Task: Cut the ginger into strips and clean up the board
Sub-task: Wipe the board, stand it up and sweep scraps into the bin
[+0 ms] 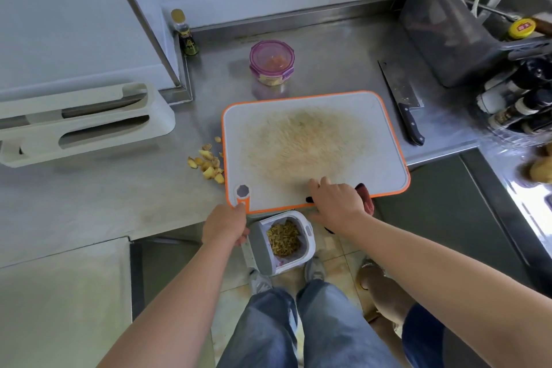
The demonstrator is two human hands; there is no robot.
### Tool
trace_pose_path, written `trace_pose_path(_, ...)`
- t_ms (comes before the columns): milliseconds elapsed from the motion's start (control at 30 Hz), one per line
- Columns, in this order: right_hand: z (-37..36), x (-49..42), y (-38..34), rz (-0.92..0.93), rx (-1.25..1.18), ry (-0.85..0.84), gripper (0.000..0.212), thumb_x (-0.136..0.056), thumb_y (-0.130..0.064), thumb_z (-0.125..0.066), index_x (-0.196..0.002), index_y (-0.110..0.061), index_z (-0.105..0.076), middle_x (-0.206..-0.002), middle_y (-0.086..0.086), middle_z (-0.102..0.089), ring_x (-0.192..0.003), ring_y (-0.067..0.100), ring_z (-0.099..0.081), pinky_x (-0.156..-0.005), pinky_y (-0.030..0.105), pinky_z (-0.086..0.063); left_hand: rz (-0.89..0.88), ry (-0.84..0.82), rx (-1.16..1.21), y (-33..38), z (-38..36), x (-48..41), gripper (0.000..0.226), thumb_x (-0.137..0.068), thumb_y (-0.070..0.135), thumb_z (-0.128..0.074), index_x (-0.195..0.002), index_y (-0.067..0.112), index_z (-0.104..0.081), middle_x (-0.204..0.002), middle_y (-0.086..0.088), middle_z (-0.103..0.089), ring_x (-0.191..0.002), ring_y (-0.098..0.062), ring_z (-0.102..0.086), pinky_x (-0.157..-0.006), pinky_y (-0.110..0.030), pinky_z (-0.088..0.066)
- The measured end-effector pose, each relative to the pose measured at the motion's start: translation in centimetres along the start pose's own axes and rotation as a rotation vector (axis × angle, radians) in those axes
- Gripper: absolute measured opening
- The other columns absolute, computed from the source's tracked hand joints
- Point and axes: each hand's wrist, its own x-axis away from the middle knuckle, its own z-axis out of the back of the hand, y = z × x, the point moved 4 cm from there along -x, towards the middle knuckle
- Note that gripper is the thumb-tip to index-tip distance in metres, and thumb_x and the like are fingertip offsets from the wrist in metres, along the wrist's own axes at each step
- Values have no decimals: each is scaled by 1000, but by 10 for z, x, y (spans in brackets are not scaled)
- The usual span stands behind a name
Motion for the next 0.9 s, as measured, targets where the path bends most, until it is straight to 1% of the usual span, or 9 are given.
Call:
trace_pose_path(100, 2, -5, 5, 3, 76, 16, 23, -95, -14, -49, -117, -9, -46, -110, 8, -59, -93, 28, -63, -62, 32, -36, 147, -191, 470, 3, -15, 10, 36, -97, 40, -52, -102, 4, -58, -85, -14, -66, -69, -23, -61, -65, -32, -52)
trace_pose_path(200, 7, -3, 10, 87, 59, 1, 21, -94, -12, -48, -114, -9, -48, -107, 7, -62, -94, 28, -63, -63, 33, -37, 202, -227, 705, 2, -22, 15, 35, -96, 40, -56, -101, 6, -59, -87, -11, -66, -75, -20, -62, -68, -30, -51)
trace_pose_path(333, 25, 2, 19, 188, 23, 97, 21, -94, -29, -49, -108, -13, -47, -96, 4, -63, -76, 26, -61, -59, 34, -40, 138, -133, 863, 11, -21, 24, 19, -95, 33, -58, -94, 15, -57, -86, -9, -68, -75, -18, -64, -67, -27, -51)
trace_pose_path(433, 42, 9, 27, 219, 2, 197, 24, -95, -34, -44, -110, -15, -42, -86, 1, -57, -63, 23, -49, -55, 33, -38, 35, -54, 1018, 30, -11, 37, 6, -96, 22, -58, -95, 17, -56, -87, -9, -68, -72, -19, -67, -66, -28, -54)
trace_pose_path(500, 53, 15, 41, 170, -18, 231, 30, -93, -36, -46, -114, -16, -36, -81, 0, -51, -62, 25, -50, -55, 33, -39, -53, 11, 1052, 41, 0, 44, 6, -95, 17, -58, -100, 15, -57, -86, -8, -68, -64, -16, -69, -61, -25, -55)
trace_pose_path(633, 66, 22, 70, 73, 54, 240, 41, -93, -33, -50, -124, -14, -31, -94, 4, -62, -79, 29, -63, -58, 35, -40, -230, 106, 1024, 60, 15, 57, 11, -95, 14, -59, -105, 11, -59, -83, -11, -68, -51, -11, -67, -50, -19, -53)
trace_pose_path(700, 74, 25, 72, 90, 131, 257, 36, -96, -25, -45, -127, -12, -33, -98, 5, -64, -82, 29, -65, -58, 34, -38, -273, 165, 1050, 69, 19, 63, 7, -93, 16, -61, -97, 11, -60, -79, -11, -68, -50, -11, -66, -48, -19, -52)
trace_pose_path(767, 88, 28, 72, 123, 201, 301, 31, -95, -15, -41, -125, -11, -35, -99, 4, -65, -83, 30, -66, -58, 34, -36, -304, 198, 1113, 79, 25, 72, 16, -92, 26, -63, -92, 10, -61, -76, -12, -69, -54, -14, -66, -48, -21, -51)
trace_pose_path(900, 125, 37, 75, 204, 270, 395, 30, -90, -6, -43, -119, -15, -41, -98, 2, -64, -83, 30, -65, -57, 34, -34, -334, 113, 1240, 99, 43, 89, 38, -93, 48, -53, -97, 12, -64, -85, -9, -73, -64, -20, -68, -53, -24, -49)
